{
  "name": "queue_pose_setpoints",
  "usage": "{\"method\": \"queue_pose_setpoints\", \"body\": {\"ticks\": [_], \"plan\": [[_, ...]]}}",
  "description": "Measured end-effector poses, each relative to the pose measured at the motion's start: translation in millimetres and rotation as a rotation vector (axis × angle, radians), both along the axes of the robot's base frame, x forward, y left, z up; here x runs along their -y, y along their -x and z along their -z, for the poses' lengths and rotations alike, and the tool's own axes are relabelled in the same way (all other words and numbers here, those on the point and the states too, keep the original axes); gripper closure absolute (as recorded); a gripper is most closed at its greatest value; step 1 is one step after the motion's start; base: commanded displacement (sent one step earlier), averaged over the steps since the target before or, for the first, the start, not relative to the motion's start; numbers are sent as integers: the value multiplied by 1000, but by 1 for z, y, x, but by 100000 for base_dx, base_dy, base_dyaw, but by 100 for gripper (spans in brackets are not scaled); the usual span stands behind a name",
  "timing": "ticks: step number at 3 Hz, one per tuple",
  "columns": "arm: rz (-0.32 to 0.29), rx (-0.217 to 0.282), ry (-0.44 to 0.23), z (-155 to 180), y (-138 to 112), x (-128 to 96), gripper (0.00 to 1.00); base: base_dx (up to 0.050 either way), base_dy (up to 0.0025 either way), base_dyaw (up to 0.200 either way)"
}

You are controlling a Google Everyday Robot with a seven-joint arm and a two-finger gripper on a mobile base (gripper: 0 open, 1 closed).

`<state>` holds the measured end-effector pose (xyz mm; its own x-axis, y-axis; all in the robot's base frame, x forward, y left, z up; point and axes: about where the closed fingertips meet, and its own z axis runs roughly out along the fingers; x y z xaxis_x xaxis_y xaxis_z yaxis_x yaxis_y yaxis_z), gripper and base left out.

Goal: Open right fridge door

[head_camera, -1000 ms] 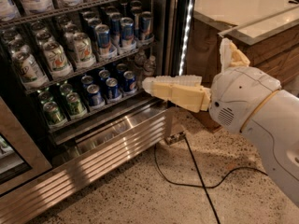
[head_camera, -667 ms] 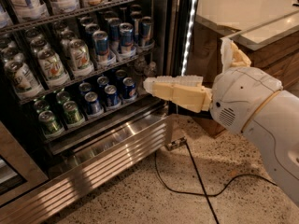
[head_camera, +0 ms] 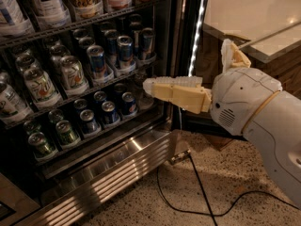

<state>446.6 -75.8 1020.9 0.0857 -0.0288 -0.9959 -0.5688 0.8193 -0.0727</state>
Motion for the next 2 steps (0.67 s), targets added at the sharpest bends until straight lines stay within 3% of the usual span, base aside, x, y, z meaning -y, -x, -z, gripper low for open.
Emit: {"method": "queue_pose_setpoints", "body": {"ticks": [1,2], "plan": [[0,0,0,0,0,0,0,3792,-252,-13170],[0,0,0,0,0,0,0,2838,234,16405]]}}
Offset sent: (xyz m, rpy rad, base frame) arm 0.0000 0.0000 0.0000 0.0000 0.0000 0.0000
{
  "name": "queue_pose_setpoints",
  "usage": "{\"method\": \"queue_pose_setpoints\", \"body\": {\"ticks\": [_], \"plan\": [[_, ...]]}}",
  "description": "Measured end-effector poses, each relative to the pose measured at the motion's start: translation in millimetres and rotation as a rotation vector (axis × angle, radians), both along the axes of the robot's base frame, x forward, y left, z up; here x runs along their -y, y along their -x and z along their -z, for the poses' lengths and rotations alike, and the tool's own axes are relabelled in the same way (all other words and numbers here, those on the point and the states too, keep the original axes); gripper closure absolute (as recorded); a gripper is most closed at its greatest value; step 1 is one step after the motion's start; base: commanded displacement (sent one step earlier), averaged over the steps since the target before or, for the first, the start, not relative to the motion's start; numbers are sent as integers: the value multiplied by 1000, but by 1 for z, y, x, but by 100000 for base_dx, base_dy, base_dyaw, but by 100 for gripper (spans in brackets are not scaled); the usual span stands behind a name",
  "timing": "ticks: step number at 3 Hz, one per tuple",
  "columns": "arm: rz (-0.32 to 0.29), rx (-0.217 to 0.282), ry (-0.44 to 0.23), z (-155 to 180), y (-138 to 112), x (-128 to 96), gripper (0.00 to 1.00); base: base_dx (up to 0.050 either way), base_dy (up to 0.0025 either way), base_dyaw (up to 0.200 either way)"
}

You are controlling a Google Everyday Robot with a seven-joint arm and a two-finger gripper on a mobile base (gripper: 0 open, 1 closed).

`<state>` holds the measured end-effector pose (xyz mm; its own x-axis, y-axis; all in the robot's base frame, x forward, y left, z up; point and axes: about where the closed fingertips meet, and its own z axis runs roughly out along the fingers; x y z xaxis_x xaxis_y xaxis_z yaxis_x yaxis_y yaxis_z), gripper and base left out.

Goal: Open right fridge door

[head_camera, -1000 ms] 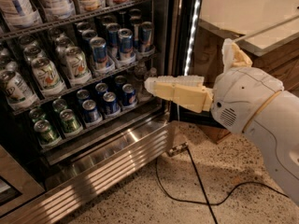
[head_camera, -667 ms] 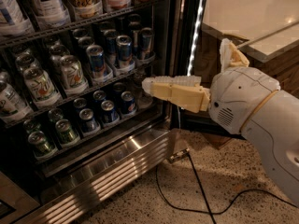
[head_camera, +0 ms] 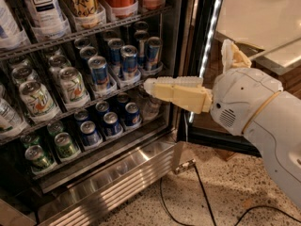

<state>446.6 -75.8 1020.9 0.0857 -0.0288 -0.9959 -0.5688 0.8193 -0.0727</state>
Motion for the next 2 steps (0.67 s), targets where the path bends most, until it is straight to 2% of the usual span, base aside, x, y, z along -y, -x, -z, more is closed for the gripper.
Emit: {"method": "queue_pose_setpoints", "body": {"ticks": [2], "plan": [[0,0,0,0,0,0,0,2880,238,16224]]}}
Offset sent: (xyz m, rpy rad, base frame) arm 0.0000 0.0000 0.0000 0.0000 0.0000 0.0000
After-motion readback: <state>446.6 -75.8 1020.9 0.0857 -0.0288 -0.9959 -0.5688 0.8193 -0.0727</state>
